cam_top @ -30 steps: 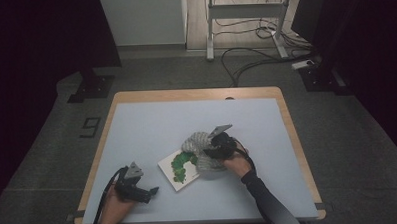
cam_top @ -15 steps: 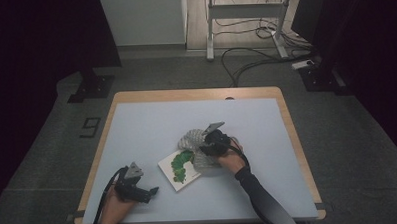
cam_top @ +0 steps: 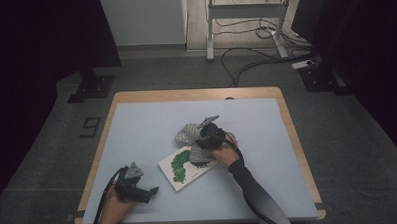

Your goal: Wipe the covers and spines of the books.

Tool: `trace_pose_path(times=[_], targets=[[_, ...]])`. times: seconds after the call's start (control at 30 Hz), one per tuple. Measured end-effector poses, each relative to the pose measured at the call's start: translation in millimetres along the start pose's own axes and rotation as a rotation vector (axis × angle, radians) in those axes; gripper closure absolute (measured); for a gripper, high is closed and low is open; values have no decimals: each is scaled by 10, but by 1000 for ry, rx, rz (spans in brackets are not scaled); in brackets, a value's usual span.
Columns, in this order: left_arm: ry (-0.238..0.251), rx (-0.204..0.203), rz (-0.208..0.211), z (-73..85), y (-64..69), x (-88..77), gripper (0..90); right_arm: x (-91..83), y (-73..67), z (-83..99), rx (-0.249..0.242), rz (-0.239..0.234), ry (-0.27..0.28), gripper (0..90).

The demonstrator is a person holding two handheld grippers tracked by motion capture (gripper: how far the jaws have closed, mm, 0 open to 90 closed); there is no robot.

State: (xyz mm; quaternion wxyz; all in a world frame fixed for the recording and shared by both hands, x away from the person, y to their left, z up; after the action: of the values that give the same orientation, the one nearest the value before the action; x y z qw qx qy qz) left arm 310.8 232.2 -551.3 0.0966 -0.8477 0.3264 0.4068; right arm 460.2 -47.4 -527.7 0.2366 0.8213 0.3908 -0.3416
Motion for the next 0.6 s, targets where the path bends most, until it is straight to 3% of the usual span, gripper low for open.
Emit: trace_pose_path(times=[0.1,0.33,0.6], targets=[[-1,0,0,0,0,0,0,2,-28,-12,-4,-23,1,606],[0,1,-2,0,-1,0,0,12,-194,-88,-70,-11,-12,606],[3,-4,1,0,3,2,0,34,-382,-153,-105,-65,4,606]])
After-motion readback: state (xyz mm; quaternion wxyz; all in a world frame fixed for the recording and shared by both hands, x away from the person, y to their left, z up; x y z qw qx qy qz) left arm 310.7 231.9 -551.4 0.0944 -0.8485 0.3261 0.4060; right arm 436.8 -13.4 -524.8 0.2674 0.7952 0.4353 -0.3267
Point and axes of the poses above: each handheld gripper's, and its own axes: x roughly forward along the jaws, z roughly out of its underside, y roughly to its right, the point moved 3 cm from there along x, roughly forward along the jaws, and after that the axes turned 8 degrees about -x, right-handed, at the moved point
